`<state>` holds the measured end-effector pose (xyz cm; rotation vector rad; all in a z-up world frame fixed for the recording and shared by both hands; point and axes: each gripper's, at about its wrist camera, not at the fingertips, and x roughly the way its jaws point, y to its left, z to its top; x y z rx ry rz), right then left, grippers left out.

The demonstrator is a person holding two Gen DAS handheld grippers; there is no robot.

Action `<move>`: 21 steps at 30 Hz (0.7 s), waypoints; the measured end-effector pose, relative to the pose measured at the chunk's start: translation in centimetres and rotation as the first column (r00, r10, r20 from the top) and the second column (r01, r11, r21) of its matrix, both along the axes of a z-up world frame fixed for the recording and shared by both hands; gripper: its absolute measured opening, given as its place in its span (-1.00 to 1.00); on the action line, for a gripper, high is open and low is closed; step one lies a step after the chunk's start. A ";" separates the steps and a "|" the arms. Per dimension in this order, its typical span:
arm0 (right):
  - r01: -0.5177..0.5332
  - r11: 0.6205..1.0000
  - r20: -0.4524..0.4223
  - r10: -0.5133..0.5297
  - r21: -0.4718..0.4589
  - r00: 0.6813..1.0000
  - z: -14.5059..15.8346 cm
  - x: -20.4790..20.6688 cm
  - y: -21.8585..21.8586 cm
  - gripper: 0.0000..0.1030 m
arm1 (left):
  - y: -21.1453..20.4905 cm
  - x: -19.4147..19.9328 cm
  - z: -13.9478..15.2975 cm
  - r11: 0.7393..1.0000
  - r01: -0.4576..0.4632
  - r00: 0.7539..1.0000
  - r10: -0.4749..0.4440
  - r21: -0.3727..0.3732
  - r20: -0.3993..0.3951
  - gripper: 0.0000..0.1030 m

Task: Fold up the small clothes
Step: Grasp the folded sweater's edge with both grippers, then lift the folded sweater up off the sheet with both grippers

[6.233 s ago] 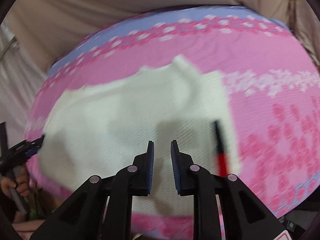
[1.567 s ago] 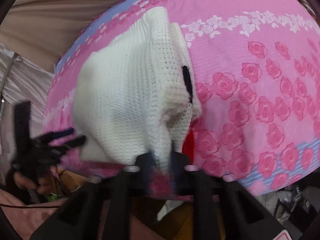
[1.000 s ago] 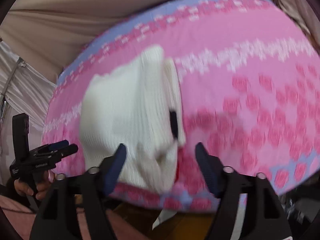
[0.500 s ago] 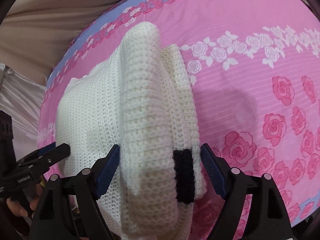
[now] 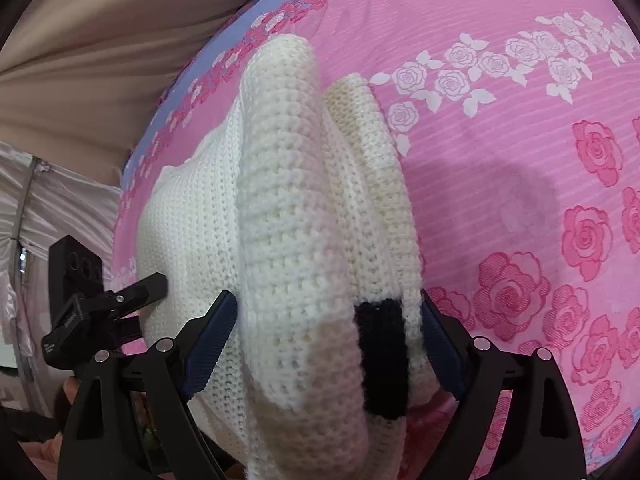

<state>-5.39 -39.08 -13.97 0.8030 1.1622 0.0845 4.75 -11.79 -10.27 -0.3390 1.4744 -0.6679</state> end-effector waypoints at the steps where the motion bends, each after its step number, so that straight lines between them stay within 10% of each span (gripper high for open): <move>1: 0.003 1.000 0.001 -0.003 0.006 1.000 0.0 0.2 0.0 0.66 | -0.5 0.0 0.1 1.000 0.016 1.000 -0.016 -0.020 -0.013 0.64; 5: 0.009 0.999 0.031 -0.010 0.039 0.999 0.6 0.9 0.1 -0.23 | -3.0 -1.0 1.9 0.996 0.076 0.995 -0.080 0.049 0.067 0.33; 7: 0.021 0.999 0.083 -0.024 0.035 0.996 2.6 0.6 -0.1 -0.34 | -4.1 -1.7 4.0 0.991 0.115 0.985 -0.122 0.064 0.120 -0.06; 13: 0.105 0.994 0.207 -0.093 -0.043 0.974 9.4 -2.2 -3.7 -0.34 | -7.7 -3.4 9.8 0.975 0.210 0.955 -0.188 -0.074 0.231 -0.05; 21: 0.188 0.979 0.011 -0.187 -0.075 0.982 1.6 -3.9 -9.4 0.07 | -11.4 -4.3 2.7 0.988 0.150 0.970 -0.152 0.025 0.189 0.27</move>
